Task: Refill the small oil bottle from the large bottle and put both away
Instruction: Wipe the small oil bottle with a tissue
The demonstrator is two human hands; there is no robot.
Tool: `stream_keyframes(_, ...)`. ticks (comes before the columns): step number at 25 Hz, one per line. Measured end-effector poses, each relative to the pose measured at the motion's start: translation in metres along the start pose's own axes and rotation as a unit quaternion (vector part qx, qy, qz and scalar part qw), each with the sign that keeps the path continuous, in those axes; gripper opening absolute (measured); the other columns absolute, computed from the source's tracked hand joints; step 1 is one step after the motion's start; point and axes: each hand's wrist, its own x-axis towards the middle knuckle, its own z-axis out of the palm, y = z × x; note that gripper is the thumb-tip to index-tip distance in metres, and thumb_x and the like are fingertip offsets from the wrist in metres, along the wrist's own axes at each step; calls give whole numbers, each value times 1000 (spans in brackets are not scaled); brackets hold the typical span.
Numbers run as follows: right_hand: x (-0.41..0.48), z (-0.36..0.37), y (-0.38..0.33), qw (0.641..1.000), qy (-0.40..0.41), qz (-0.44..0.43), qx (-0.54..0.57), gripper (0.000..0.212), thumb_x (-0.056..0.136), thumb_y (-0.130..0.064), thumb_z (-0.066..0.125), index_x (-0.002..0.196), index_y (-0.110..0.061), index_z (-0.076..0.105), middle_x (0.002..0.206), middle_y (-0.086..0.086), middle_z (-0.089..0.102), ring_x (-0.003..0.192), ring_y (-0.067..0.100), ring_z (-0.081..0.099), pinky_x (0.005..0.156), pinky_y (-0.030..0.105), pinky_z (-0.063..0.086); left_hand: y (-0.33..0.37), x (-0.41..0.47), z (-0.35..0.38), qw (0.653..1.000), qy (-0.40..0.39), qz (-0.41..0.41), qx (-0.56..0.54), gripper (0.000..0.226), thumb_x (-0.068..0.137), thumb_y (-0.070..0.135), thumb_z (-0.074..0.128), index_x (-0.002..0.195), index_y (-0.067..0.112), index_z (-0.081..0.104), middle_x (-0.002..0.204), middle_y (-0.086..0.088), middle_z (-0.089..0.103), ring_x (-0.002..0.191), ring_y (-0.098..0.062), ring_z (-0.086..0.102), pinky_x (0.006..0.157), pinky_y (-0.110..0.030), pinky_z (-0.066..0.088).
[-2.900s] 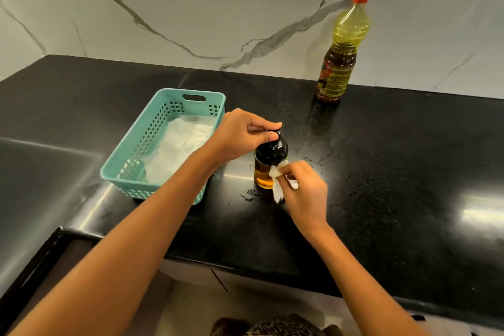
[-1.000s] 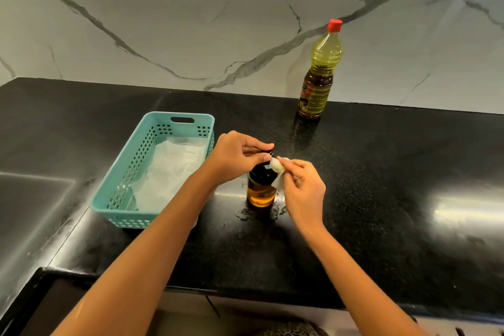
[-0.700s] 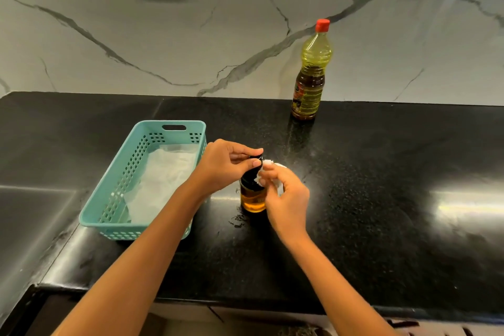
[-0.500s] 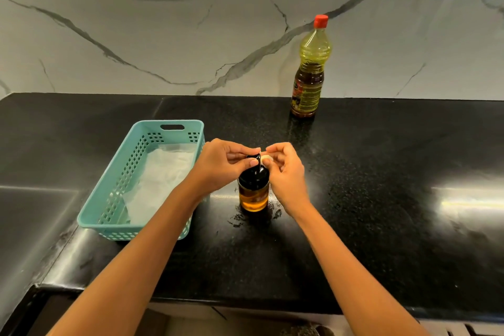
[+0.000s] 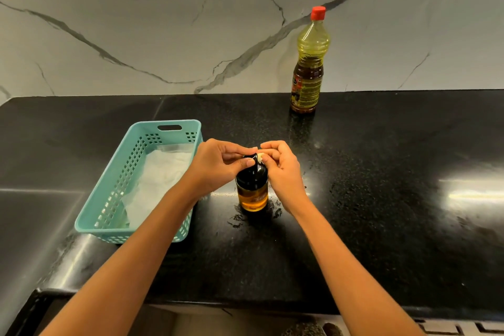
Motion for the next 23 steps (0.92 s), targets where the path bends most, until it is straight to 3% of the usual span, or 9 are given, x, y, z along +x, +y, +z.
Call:
stream_keyframes(2, -2, 1, 1, 1000, -9, -5, 6, 16, 90, -2, 51, 102, -13, 55, 92, -3, 66, 94, 9, 62, 83, 24, 50, 9, 3, -6, 998, -22, 8, 58, 30, 75, 10, 72, 105, 11, 69, 98, -6, 72, 79, 3, 65, 79, -15, 53)
stream_keyframes(4, -25, 8, 9, 998, 56, -43, -2, 16, 89, -2, 55, 101, -13, 56, 98, -5, 68, 97, 2, 63, 84, 17, 48, 24, 15, -16, 979, -96, 25, 181, 30, 75, 17, 74, 104, 13, 69, 86, 2, 72, 59, 13, 58, 64, -1, 44)
stream_keyframes(8, -66, 20, 40, 931, 106, -272, -219, 25, 91, -2, 48, 114, 2, 59, 118, 12, 63, 114, 17, 57, 102, 24, 41, 49, 42, -24, 916, -208, 38, 341, 31, 74, 26, 75, 101, 13, 71, 91, 2, 73, 67, -1, 61, 59, -3, 38)
stream_keyframes(10, -62, 23, 38, 891, 67, -321, -313, 29, 97, -10, 39, 115, 0, 61, 117, 14, 64, 113, 19, 58, 102, 30, 42, 53, 49, -21, 906, -233, 25, 352, 29, 72, 24, 77, 98, 12, 73, 90, -3, 74, 79, -8, 67, 63, -6, 42)
stream_keyframes(13, -52, 39, 17, 859, 1, -358, -367, 23, 84, 0, 55, 105, 2, 64, 101, 16, 68, 101, 24, 62, 92, 32, 49, 56, 54, -19, 893, -260, 12, 367, 26, 72, 22, 77, 94, 8, 73, 88, -4, 74, 81, -13, 69, 66, -10, 45)
stream_keyframes(14, -49, 45, 16, 825, -10, -391, -408, 26, 76, 5, 62, 102, 5, 64, 96, 18, 67, 100, 27, 63, 91, 33, 49, 58, 55, -19, 888, -259, 15, 378, 26, 73, 23, 76, 94, 8, 73, 90, -4, 74, 82, -13, 69, 67, -11, 46)
stream_keyframes(16, -47, 49, 16, 806, -7, -396, -441, 30, 70, 7, 66, 100, 6, 62, 96, 20, 66, 102, 30, 62, 92, 33, 48, 58, 54, -17, 883, -248, 27, 398, 27, 75, 25, 74, 95, 8, 73, 94, -3, 73, 86, -14, 67, 72, -18, 46)
stream_keyframes(20, -60, 30, 31, 754, 46, -443, -483, 30, 81, -2, 45, 103, 3, 65, 102, 17, 69, 108, 31, 61, 101, 38, 37, 58, 51, -16, 883, -245, 27, 399, 28, 78, 26, 71, 99, 8, 72, 95, -5, 73, 87, -14, 66, 81, -23, 49)
stream_keyframes(23, -50, 34, 31, 730, 33, -457, -507, 25, 77, -1, 53, 96, 1, 68, 95, 16, 70, 104, 30, 63, 100, 37, 41, 59, 51, -17, 885, -245, 20, 396, 28, 78, 25, 71, 99, 7, 72, 96, -5, 72, 88, -14, 64, 78, -20, 46)
